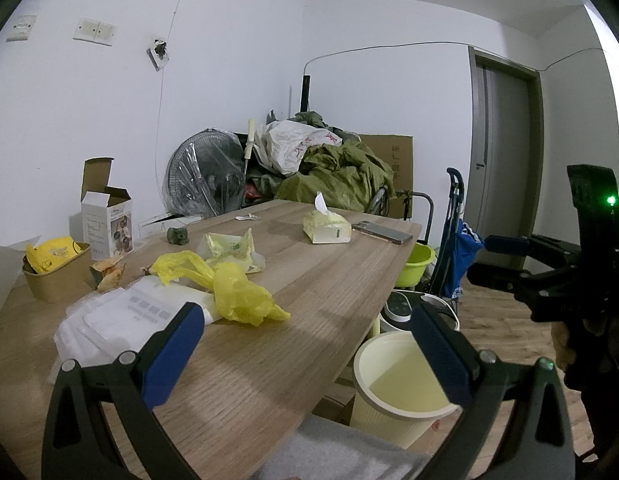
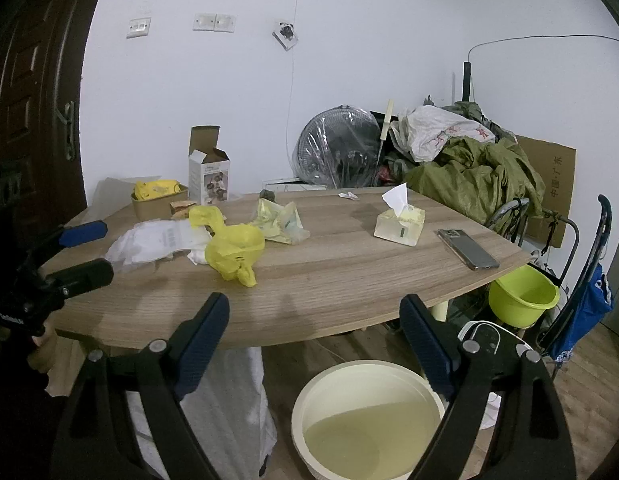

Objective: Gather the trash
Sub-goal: 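Move the right gripper toward the yellow plastic bag on the table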

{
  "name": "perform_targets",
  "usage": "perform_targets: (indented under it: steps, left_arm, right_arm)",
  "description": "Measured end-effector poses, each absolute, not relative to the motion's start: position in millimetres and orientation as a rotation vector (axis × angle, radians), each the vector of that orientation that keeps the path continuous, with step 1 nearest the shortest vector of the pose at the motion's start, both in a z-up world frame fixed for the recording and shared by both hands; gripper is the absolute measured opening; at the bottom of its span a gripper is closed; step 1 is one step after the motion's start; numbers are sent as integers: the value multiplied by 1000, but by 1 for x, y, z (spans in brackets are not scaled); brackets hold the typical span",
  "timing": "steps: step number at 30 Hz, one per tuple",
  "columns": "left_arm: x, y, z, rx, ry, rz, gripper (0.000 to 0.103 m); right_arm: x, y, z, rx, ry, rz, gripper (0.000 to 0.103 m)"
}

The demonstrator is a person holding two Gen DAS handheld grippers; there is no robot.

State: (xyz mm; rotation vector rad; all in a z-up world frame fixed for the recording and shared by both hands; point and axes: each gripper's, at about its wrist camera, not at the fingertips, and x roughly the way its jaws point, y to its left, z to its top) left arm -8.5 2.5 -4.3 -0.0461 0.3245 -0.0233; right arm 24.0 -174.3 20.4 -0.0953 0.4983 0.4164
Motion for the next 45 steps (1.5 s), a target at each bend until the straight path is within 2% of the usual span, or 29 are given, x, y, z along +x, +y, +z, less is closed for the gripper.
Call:
perform_targets:
  steps: [11, 23, 33, 45]
  left_arm:
    - [-5, 5, -1, -63, 325, -42, 103]
    - [27, 29, 4, -122, 421, -70, 103]
    - [35, 94, -12, -159, 531, 247, 103]
    - [53, 155, -33, -270, 662, 407, 103]
  right_arm:
    - [29, -176, 23, -98, 501, 416, 86]
    - [74, -181, 22, -73, 540, 418, 86]
    - [159, -105, 2, -166, 612, 595, 86]
    - [217, -29, -35, -192, 737, 749, 86]
